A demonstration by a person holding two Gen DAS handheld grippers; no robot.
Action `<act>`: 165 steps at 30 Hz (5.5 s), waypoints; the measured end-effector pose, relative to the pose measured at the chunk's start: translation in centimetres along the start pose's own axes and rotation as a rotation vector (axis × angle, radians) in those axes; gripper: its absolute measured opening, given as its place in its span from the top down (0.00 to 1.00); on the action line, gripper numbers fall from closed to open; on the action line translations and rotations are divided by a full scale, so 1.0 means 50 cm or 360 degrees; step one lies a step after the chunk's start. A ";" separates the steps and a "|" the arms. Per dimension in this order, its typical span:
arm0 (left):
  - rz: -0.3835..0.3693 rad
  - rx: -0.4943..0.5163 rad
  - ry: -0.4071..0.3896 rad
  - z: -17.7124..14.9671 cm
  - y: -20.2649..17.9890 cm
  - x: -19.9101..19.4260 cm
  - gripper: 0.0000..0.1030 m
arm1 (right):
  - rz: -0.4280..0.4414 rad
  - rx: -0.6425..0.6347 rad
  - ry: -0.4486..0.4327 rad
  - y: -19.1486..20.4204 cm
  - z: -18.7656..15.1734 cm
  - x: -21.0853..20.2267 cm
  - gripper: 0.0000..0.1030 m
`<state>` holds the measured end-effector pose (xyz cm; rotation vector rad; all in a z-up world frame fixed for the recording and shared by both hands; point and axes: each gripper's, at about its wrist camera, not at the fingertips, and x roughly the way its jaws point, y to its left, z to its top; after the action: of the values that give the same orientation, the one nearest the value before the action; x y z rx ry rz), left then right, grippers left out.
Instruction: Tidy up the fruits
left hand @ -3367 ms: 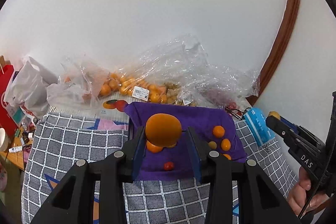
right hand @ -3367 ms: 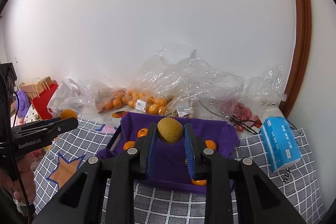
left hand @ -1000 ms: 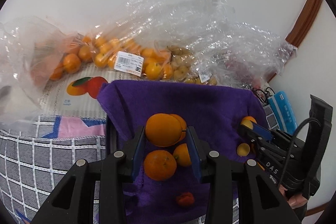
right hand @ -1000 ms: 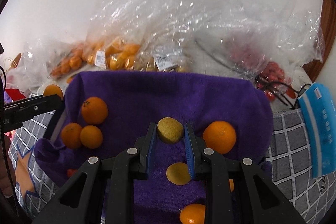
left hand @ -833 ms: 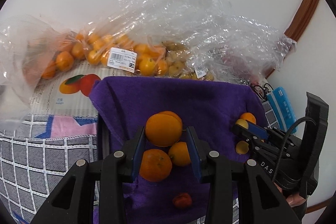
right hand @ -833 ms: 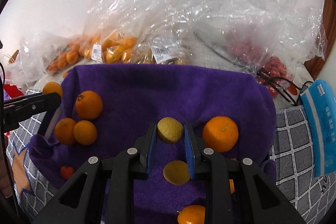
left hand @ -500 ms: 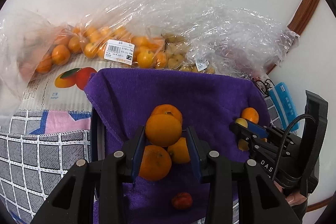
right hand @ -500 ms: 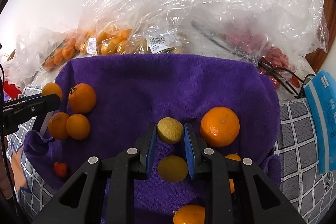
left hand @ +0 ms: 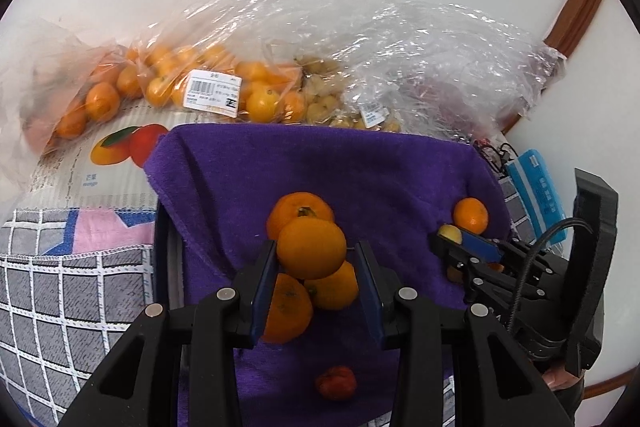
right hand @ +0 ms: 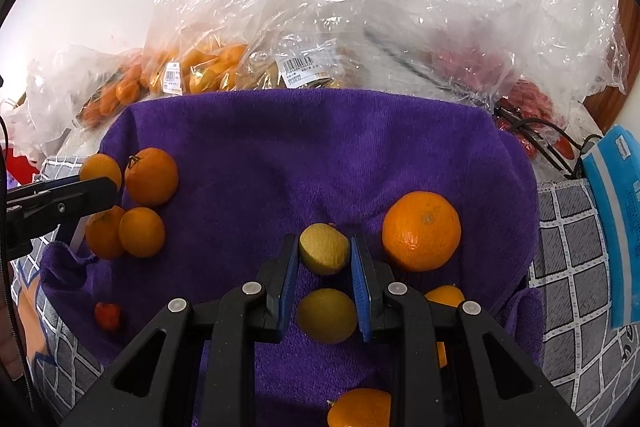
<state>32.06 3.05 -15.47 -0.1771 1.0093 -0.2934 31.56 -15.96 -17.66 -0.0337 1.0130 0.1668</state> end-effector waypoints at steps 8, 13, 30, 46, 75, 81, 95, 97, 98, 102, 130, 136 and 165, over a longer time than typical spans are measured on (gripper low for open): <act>-0.0054 0.0063 0.0015 -0.003 -0.035 0.008 0.64 | 0.0037 0.0044 0.0006 -0.014 -0.013 -0.013 0.75; -0.0082 0.0068 0.0047 -0.002 -0.046 0.025 0.64 | 0.0056 0.0040 0.0003 -0.019 -0.018 -0.023 0.75; -0.0045 0.0073 0.0073 0.012 -0.056 0.045 0.64 | 0.0084 0.0060 0.0007 -0.026 -0.023 -0.022 0.74; -0.0080 0.0037 0.0091 0.003 -0.037 0.035 0.63 | 0.0086 0.0063 0.0004 -0.025 -0.024 -0.023 0.74; 0.0040 0.0034 0.0072 -0.032 -0.049 -0.030 0.54 | -0.0025 0.0050 -0.0021 -0.031 -0.027 -0.068 0.58; 0.0061 0.0014 0.0046 -0.049 -0.051 -0.064 0.51 | -0.0042 0.0043 0.0005 -0.023 -0.039 -0.086 0.55; 0.0196 0.0047 -0.0114 -0.113 -0.104 -0.186 0.41 | -0.0082 0.0090 -0.0077 0.008 -0.086 -0.234 0.49; 0.0222 0.0046 -0.0152 -0.126 -0.114 -0.211 0.39 | -0.0103 0.0090 -0.0106 0.016 -0.093 -0.262 0.47; 0.0231 0.0046 -0.0168 -0.132 -0.118 -0.223 0.38 | -0.0115 0.0089 -0.0132 0.022 -0.099 -0.283 0.43; 0.0277 0.0065 -0.0258 -0.164 -0.141 -0.279 0.33 | -0.0114 0.0102 -0.0204 0.036 -0.124 -0.351 0.32; 0.0358 0.0109 -0.0592 -0.317 -0.227 -0.481 0.13 | -0.0272 0.0117 -0.0556 0.055 -0.285 -0.608 0.00; 0.0359 0.0090 -0.0589 -0.319 -0.224 -0.485 0.13 | -0.0274 0.0108 -0.0557 0.057 -0.289 -0.612 0.00; 0.0389 0.0077 -0.0598 -0.327 -0.215 -0.493 0.13 | -0.0267 0.0099 -0.0566 0.069 -0.291 -0.622 0.00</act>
<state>4.16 0.65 -1.17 -0.0595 0.6421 -0.0567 2.69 -17.91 1.12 -0.0309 0.6560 -0.0134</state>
